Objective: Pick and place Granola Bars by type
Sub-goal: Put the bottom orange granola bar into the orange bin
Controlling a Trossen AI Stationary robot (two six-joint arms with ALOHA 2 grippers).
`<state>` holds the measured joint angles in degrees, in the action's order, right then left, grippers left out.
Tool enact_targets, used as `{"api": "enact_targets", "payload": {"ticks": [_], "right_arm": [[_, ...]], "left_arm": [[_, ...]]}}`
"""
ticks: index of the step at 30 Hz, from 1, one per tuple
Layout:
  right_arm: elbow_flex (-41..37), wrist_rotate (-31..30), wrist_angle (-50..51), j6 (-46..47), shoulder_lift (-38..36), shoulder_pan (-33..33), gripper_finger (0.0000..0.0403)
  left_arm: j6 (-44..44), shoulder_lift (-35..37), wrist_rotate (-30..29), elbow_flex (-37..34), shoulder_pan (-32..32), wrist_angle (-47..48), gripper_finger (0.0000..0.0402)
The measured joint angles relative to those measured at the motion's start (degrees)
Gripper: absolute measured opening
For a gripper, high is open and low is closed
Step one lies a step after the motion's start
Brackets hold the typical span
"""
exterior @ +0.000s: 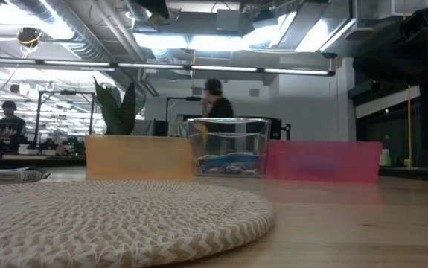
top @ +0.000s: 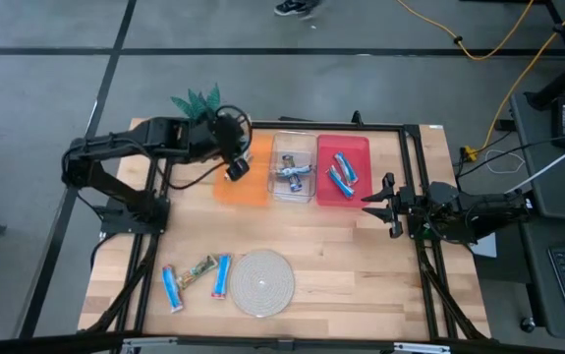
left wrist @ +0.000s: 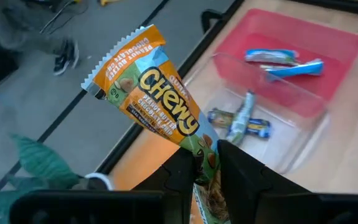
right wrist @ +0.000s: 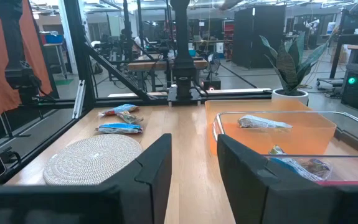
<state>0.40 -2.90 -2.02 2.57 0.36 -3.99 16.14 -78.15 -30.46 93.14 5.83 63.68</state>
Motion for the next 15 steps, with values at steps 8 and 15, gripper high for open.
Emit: {"api": "enact_targets", "payload": {"ticks": [8,15], "right_arm": [[0.00,0.00,0.01,-0.02,-0.02,-0.02,0.0132],[0.00,0.00,0.02,0.00,0.00,-0.02,0.0132]], "left_arm": [[-0.44,-0.56,0.12,0.00,6.68,1.23,0.0061],[-1.89,-3.40,2.02,0.02,10.74,1.77,0.0061]]}}
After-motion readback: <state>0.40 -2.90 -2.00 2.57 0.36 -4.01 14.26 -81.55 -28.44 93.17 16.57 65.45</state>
